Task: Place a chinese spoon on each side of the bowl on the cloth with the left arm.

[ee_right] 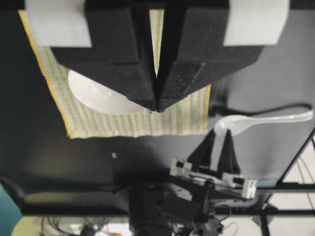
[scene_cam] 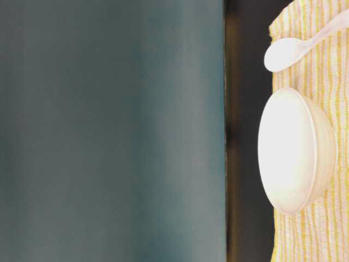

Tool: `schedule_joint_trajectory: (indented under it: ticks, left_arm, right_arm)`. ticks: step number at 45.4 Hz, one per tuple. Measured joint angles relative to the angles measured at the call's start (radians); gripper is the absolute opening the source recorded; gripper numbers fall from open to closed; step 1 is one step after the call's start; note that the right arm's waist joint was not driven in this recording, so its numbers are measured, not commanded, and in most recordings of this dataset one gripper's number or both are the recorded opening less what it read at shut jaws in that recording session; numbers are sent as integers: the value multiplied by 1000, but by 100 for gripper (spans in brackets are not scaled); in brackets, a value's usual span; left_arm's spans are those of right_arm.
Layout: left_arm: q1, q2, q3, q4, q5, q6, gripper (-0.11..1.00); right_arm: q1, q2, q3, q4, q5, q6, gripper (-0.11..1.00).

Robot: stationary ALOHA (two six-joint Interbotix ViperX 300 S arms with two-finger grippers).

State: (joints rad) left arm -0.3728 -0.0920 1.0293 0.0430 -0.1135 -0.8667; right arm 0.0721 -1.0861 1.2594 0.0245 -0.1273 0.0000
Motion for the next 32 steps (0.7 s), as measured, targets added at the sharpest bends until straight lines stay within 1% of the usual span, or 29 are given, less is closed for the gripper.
schedule_joint_trajectory:
  ticks: [2,4,14,21,25,27,32]
  left_arm:
    - [0,0,0,-2,2,-3,8]
    - [2,0,-5,-2,5,-14,4]
    - [11,0,-25,0,11,-23,4]
    - [31,-41,-38,-2,54,-14,4]
    - [61,-91,-55,-2,103,0,4]
    - [86,-126,-67,0,149,15,4]
    - [158,-238,-94,-2,308,77,4]
  right_arm:
    - [2,0,0,0,-2,0,-1]
    - [0,0,0,0,-2,0,-1]
    - [0,0,0,0,-2,0,-1]
    - [0,0,2,0,-2,0,-1]
    - [0,0,2,0,-2,-2,-1]
    - [0,0,2,-2,-2,0,-1]
    - [0,2,2,-2,0,0,-1]
